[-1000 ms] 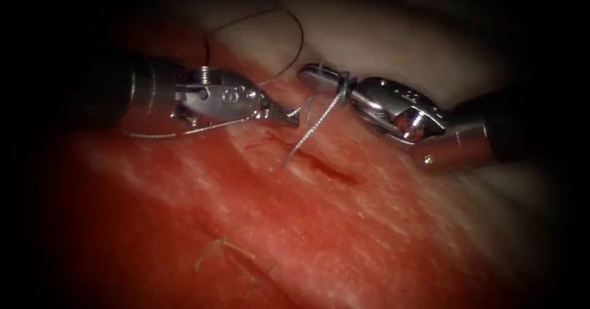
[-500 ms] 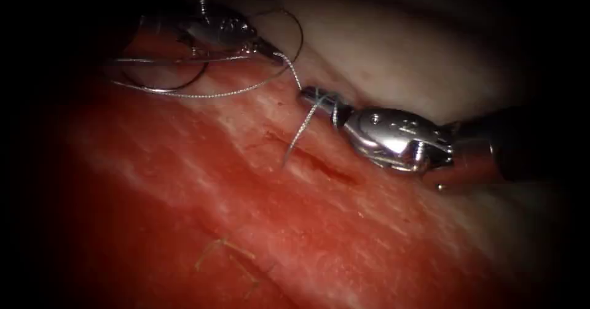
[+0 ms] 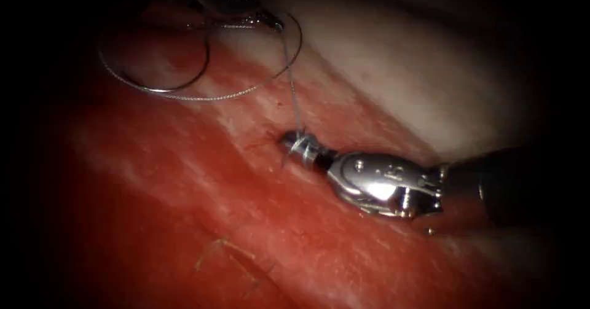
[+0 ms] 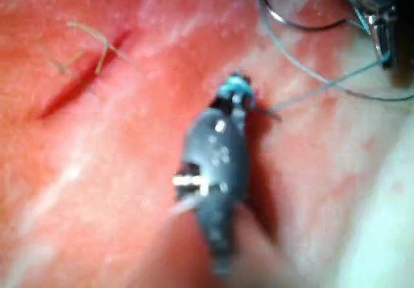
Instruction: Wound Closure
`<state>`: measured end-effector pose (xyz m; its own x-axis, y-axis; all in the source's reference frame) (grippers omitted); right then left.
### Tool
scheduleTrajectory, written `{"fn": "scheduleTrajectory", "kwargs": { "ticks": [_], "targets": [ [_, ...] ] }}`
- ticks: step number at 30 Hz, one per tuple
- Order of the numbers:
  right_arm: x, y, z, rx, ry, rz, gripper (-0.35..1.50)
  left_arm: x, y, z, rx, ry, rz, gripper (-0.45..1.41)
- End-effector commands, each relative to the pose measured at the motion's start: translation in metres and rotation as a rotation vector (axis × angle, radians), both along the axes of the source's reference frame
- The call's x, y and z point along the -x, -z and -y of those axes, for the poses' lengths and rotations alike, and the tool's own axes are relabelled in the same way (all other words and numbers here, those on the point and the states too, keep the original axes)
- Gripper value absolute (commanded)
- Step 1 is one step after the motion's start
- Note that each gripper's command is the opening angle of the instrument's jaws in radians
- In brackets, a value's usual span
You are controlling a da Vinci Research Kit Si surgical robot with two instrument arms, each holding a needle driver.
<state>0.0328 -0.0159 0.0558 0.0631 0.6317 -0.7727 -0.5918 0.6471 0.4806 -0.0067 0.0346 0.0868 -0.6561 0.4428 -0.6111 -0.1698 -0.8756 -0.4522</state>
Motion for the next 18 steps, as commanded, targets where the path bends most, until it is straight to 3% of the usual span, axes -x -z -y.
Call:
{"fn": "scheduleTrajectory", "kwargs": {
  "ticks": [1,10,18],
  "targets": [
    [-0.0008,0.0005,0.0012,-0.002,0.003,-0.003,-0.35,0.0004,-0.0005,-0.0003,0.000,0.001,0.000,-0.45],
    [-0.0009,0.0020,0.0032,-0.034,0.015,0.006,-0.35,0.0006,-0.0008,-0.0039,0.021,0.074,-0.018,-0.45],
    [-0.0003,0.0029,0.0039,-0.040,0.020,0.002,-0.35,0.0009,-0.0015,-0.0050,0.025,0.092,-0.023,-0.45]
  ]
}}
